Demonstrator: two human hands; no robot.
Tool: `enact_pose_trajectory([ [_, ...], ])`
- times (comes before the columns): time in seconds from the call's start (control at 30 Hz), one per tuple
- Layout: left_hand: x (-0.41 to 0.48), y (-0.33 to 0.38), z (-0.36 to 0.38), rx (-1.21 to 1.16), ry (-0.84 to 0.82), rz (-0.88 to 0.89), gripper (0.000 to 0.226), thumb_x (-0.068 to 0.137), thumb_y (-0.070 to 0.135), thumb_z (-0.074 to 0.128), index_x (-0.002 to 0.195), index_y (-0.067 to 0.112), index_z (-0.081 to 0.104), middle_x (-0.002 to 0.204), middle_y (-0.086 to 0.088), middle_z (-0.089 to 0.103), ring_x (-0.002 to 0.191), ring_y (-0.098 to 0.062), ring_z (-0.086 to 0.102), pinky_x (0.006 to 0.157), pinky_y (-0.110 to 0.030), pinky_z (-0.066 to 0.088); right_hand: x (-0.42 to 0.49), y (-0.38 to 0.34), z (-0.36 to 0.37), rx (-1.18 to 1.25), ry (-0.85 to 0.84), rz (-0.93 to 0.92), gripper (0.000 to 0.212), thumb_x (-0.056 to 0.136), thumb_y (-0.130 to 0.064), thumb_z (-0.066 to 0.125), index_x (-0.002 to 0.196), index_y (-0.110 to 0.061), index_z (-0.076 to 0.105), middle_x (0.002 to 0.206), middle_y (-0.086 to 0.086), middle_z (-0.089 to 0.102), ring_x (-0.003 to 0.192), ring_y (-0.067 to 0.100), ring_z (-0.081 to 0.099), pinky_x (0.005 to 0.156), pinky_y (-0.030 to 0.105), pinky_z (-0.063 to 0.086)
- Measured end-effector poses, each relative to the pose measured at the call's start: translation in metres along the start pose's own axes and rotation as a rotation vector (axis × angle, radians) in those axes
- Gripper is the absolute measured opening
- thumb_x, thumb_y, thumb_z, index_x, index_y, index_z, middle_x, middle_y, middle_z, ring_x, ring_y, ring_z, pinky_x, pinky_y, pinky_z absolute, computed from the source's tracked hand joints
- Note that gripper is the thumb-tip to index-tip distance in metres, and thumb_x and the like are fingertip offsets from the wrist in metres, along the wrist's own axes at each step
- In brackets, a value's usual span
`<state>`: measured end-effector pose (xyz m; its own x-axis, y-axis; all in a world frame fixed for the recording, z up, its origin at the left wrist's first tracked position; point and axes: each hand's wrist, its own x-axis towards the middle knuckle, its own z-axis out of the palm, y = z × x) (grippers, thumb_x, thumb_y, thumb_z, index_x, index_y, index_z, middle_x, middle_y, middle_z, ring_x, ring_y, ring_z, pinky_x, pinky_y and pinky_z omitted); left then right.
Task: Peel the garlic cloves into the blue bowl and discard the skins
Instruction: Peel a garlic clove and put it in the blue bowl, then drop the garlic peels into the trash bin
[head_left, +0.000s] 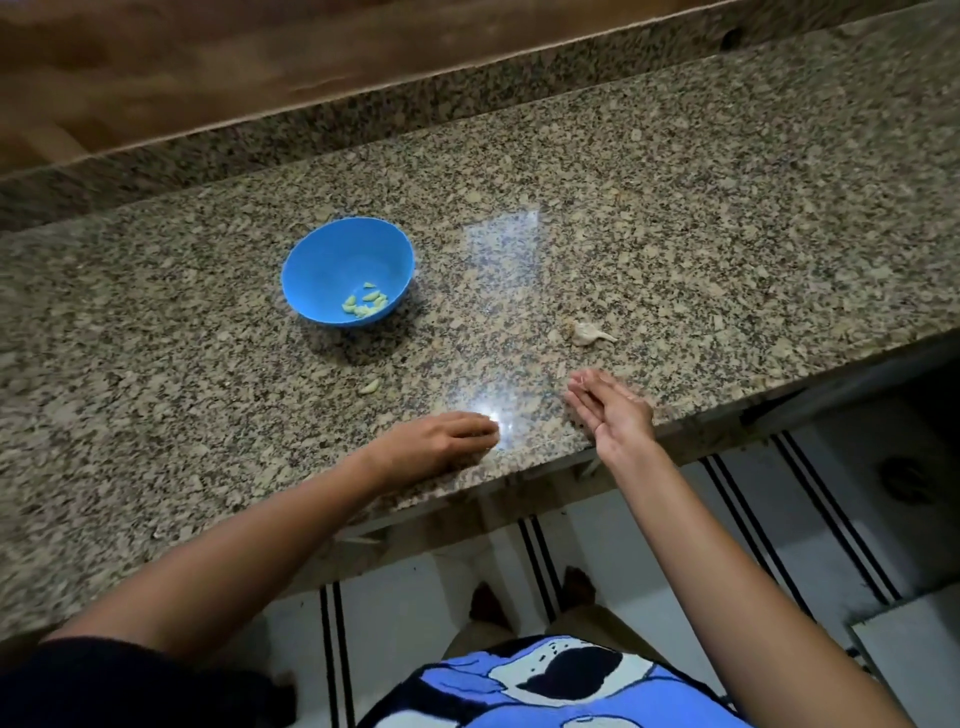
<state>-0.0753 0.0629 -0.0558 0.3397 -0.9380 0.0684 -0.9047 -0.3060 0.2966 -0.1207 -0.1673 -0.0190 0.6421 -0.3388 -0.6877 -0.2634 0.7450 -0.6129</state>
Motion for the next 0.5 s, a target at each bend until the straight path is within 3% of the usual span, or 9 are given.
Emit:
enact_pose_trajectory([
  [0.17, -0.035, 0.008, 0.000, 0.134, 0.139, -0.059, 0.030, 0.091, 0.015, 0.045, 0.103, 0.001, 0.069, 0.103, -0.013, 0.068, 0.090, -0.026, 0.066, 0.073, -0.037, 0.058, -0.006, 0.020, 0.015, -0.065, -0.031, 0.010, 0.016, 0.084, -0.002, 0.062, 0.099, 0.004, 0.062, 0.087, 0.014, 0.068, 0.065, 0.014, 0.070, 0.067, 0.024, 0.058],
  [0.3, -0.047, 0.016, 0.005, 0.144, 0.165, -0.291, 0.018, 0.074, 0.006, 0.075, 0.090, 0.004, 0.066, 0.090, -0.012, 0.067, 0.076, -0.022, 0.066, 0.061, -0.032, 0.058, -0.015, 0.034, 0.034, -0.150, -0.115, 0.054, 0.015, 0.085, -0.001, 0.061, 0.099, 0.005, 0.062, 0.079, 0.012, 0.069, 0.066, 0.014, 0.069, 0.067, 0.025, 0.058],
  [0.4, -0.058, 0.031, -0.007, 0.004, 0.288, -0.719, 0.010, 0.075, 0.001, 0.073, 0.080, 0.007, 0.067, 0.076, -0.008, 0.067, 0.063, -0.019, 0.065, 0.054, -0.030, 0.056, -0.022, 0.050, 0.056, -0.243, -0.211, 0.123, 0.011, 0.086, 0.001, 0.060, 0.096, 0.005, 0.061, 0.067, 0.009, 0.070, 0.059, 0.012, 0.069, 0.062, 0.023, 0.058],
  [0.43, -0.061, 0.037, -0.017, -0.191, 0.400, -0.960, 0.008, 0.079, 0.000, 0.069, 0.079, 0.008, 0.069, 0.074, -0.004, 0.068, 0.063, -0.016, 0.065, 0.057, -0.028, 0.055, -0.024, 0.056, 0.063, -0.292, -0.265, 0.152, 0.008, 0.087, 0.001, 0.058, 0.094, 0.004, 0.060, 0.063, 0.007, 0.069, 0.057, 0.012, 0.068, 0.061, 0.022, 0.058],
  [0.5, -0.085, 0.042, -0.032, -0.847, 0.753, -1.396, 0.013, 0.083, -0.002, 0.064, 0.083, 0.008, 0.072, 0.074, 0.002, 0.070, 0.063, -0.008, 0.065, 0.060, -0.021, 0.054, -0.035, 0.078, 0.084, -0.420, -0.398, 0.226, 0.004, 0.088, 0.000, 0.058, 0.088, 0.002, 0.061, 0.061, 0.005, 0.069, 0.057, 0.010, 0.068, 0.060, 0.020, 0.057],
])
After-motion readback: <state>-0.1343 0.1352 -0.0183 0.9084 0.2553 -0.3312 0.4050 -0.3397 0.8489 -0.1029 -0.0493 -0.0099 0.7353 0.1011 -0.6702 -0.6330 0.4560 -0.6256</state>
